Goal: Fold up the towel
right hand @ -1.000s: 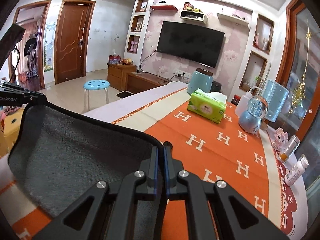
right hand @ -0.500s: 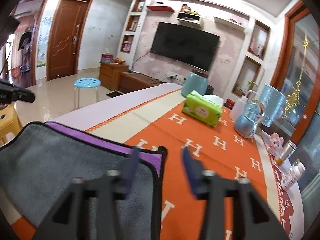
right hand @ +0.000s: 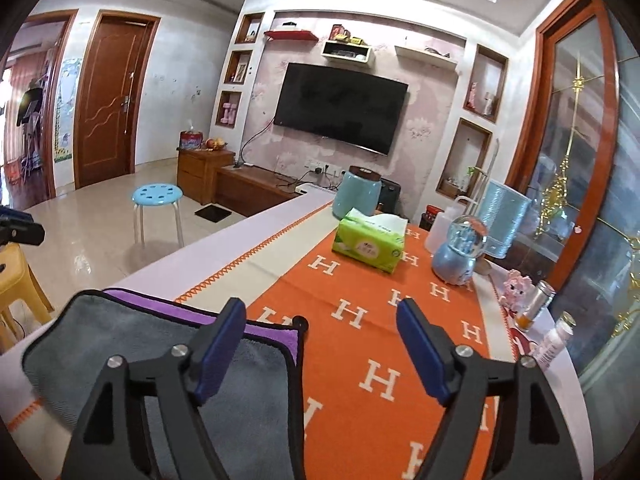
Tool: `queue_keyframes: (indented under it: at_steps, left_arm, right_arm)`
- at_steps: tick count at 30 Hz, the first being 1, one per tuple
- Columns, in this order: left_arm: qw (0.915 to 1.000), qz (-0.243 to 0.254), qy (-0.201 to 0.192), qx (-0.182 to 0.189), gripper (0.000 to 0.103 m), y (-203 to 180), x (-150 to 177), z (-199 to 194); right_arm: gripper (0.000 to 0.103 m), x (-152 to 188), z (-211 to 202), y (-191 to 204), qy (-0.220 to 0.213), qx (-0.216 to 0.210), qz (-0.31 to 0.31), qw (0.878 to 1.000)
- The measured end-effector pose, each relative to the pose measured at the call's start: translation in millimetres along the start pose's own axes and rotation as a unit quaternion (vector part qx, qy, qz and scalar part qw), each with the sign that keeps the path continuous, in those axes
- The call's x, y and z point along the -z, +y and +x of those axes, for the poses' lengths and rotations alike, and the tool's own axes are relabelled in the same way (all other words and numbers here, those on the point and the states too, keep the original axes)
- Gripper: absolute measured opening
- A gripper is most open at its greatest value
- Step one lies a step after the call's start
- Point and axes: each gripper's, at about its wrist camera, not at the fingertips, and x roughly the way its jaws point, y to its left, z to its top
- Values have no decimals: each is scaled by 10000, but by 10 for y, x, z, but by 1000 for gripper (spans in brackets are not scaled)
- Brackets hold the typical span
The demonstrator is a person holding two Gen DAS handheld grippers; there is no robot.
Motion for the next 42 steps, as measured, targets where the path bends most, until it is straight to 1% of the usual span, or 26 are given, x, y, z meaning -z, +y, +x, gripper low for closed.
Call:
queue_keyframes:
  at_steps: [1,3,6,8,10,12,16,21,24,27,31,33,38,40,42]
  left_arm:
    - [10000,-13,-18,23,58,7,31,-79]
    - [9999,-37,-80,104,59,11,101,-214]
    - [9998,-70,-74,157,70,19,232,-416]
    - [9997,-67,-115,195,83,23,330,-555]
    - [9994,-49,-146,300,88,30,443,-726]
    - [9995,28,-164,252,88,18,542,-894]
    - [9991,181,-266,262,94,26,767,-1283]
    - [9982,433,-309,290,94,41,1048,-1718]
    - [9976,589,-228,276,94,19,1226,-1947]
    - [9967,700,-102,409,94,-16,1405,-2144]
    - [9950,839,60,541,94,-128,1652,-2337]
    - [9946,884,131,532,94,-190,1762,-2412]
    - [9922,1058,284,589,94,-429,1992,-2579]
    - [9912,1091,364,656,94,-553,2061,-2644]
    - [9905,1148,402,641,94,-657,2092,-2692]
  right_arm:
    - [83,-3,-48,-7,7,15,22,10000]
    - [88,11,-190,-12,70,110,54,9999]
    - [96,67,-431,-16,168,305,111,9993]
    - [97,118,-608,-28,237,367,202,9988]
    - [98,164,-765,-43,290,435,294,9982]
    - [103,221,-952,-56,368,532,433,9970]
    - [103,386,-1324,-76,621,761,768,9922]
    - [103,640,-1822,-81,898,908,1146,9852]
    - [103,806,-2197,-58,1097,969,1321,9804]
    - [103,925,-2494,-45,1250,981,1423,9770]
    - [103,1112,-2878,5,1472,1054,1357,9741]
    - [103,1225,-3043,23,1628,1046,1397,9711]
    - [103,1504,-3387,-32,1984,858,1718,9611]
    - [103,1559,-3476,-79,2086,823,1746,9588]
    - [103,1620,-3573,-150,2168,736,1839,9559]
